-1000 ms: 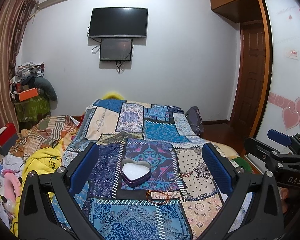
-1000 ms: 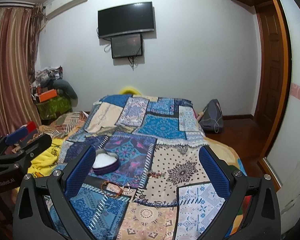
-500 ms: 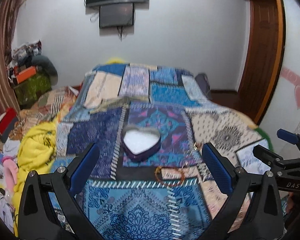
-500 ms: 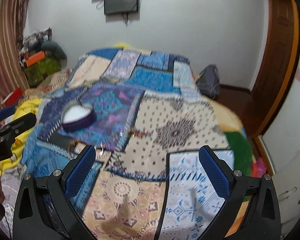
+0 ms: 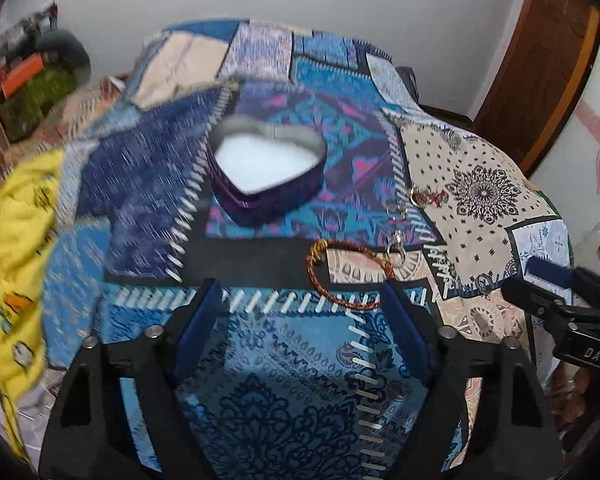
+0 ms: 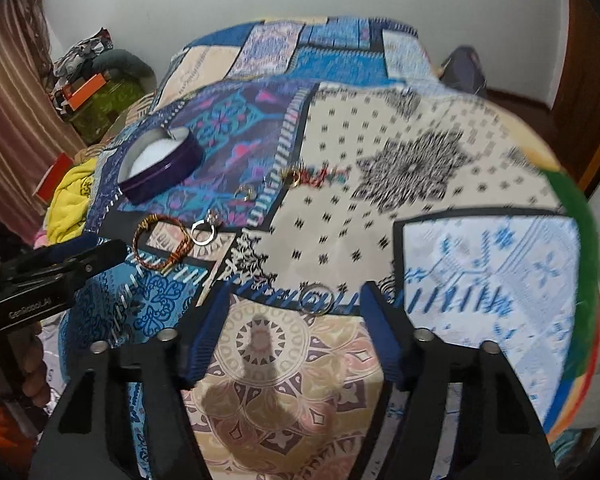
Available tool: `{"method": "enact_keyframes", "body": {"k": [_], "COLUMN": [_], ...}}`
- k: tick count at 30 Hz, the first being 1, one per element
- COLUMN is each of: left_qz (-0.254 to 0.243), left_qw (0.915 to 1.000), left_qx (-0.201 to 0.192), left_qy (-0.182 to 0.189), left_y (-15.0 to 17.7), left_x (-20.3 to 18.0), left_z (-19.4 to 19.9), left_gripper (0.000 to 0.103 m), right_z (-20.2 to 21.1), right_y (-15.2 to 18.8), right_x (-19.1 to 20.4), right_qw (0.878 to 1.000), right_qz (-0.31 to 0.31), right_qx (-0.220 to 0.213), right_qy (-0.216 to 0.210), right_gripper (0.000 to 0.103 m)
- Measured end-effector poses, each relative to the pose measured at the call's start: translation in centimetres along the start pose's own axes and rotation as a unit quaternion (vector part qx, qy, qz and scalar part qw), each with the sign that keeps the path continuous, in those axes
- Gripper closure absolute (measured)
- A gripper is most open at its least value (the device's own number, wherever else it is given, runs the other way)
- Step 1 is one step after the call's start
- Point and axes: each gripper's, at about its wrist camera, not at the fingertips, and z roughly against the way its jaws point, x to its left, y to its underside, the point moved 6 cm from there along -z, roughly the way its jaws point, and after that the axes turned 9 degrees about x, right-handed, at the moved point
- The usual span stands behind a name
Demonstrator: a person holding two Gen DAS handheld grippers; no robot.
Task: Organize jewelry
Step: 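Grasp the orange braided bracelet with the left tool while the right tool grasps a silver ring, then carry the bracelet into the purple heart tin with the left tool while the right tool drops the ring there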
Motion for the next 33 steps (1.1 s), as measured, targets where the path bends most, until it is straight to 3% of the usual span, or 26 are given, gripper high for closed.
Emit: {"method": "enact_keyframes", "body": {"k": [3,6,13,16,21,23,26,33], "left_qz": [0.009,0.004,-0.009,-0.014,-0.022,-0.02,-0.023,-0.006], "left_qw": [0.9996,0.9997,0.9995,0.9996,0.9996,0.9996,0.9997,0.9997], "left_qx": [0.018,0.016,0.016,0.016,0.013,0.011,0.009,0.011], "left_qy": [0.018,0.019,0.024,0.021,0.012,0.015,0.007,0.02], "left_y": [0.1,0.1,-0.5,-0.5,-0.5,-0.5,-0.5,-0.6], "left_x": [0.0,-0.1,-0.3,-0.5,-0.8,-0.8,-0.7,-0.6], "left_z": [-1.0,-1.1,-1.7,-2.1,-2.5,-2.6,-2.8,-2.6], "left_gripper": [0.043,0.045,0.062,0.064,0.074,0.078,0.092,0.101], "right_z": [-0.8,-1.4,-2.0,-2.2,-2.2,-2.2,-2.2,-1.8], "right_y": [0.1,0.2,0.3,0.5,0.5,0.5,0.5,0.5], "right_x": [-0.2,-0.4,-0.7,-0.8,-1.4,-1.5,-1.3,-1.0], "right_qw": [1.0,1.0,1.0,1.0,1.0,1.0,1.0,1.0], "right_qz": [-0.009,-0.011,-0.001,0.003,-0.001,-0.002,0.0,-0.005], "right_qx": [0.013,0.023,0.027,0.025,0.022,0.021,0.019,0.021], "right_qy": [-0.012,-0.013,0.005,0.015,0.021,0.018,0.021,0.01], "right_gripper": [0.052,0.059,0.064,0.069,0.083,0.083,0.083,0.083]}}
